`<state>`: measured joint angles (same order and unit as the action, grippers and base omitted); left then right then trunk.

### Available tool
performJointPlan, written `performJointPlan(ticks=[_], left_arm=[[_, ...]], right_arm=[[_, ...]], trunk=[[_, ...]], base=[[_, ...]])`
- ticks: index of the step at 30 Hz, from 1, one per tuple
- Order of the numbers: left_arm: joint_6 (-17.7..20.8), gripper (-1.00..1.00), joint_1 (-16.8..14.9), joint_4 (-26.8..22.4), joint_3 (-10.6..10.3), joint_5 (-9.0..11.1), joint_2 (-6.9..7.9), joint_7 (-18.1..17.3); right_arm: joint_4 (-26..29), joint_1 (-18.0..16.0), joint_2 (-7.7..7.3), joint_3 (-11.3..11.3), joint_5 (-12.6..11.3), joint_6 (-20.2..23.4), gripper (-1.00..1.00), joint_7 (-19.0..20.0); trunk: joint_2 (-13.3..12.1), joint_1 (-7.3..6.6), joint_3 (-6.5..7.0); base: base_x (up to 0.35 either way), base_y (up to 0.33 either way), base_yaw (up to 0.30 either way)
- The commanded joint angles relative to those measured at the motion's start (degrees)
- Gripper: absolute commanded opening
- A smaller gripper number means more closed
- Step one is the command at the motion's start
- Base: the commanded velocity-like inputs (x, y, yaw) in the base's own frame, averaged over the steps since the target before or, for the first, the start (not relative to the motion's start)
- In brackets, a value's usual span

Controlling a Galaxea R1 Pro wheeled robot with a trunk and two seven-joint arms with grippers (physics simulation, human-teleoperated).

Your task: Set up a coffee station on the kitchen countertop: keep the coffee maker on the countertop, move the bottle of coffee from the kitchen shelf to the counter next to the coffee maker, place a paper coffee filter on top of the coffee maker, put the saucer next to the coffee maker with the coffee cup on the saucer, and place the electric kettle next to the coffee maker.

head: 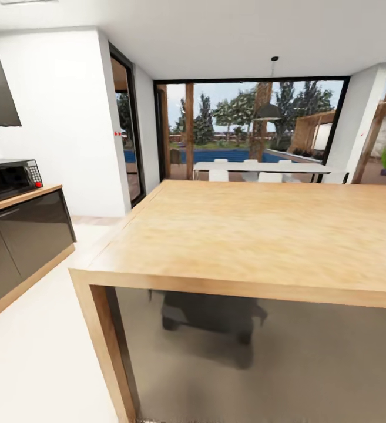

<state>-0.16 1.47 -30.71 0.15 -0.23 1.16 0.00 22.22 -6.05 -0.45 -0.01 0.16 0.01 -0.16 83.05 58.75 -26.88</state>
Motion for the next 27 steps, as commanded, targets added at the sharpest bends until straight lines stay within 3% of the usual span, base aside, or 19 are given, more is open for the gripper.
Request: performJointPlan(ticks=[1, 16, 27], left_arm=[[0.0, 1.00, 0.0, -0.1, 0.0, -0.1, -0.01, -0.1], [0.0, 1.00, 0.0, -0.1, 0.1, -0.1, 0.07, 0.0], [0.0, 1.00, 0.0, -0.1, 0.1, -0.1, 0.07, 0.0]], right_arm=[[0.0, 0.0, 0.00, 0.1, 0.1, -0.1, 1.00, 0.0], [-0.1, 0.0, 0.01, 0.2, 0.2, 0.1, 1.00, -0.1], [-0.1, 0.0, 0.01, 0.3, 0.2, 0.0, 1.00, -0.1]], trunk=[[0.0, -0.02, -0.05], [0.0, -0.02, -0.05], [0.0, -0.02, -0.05]], base=[[-0.091, -0.062, 0.199], [-0.022, -0.016, 0.253], [-0.176, -0.154, 0.088]])
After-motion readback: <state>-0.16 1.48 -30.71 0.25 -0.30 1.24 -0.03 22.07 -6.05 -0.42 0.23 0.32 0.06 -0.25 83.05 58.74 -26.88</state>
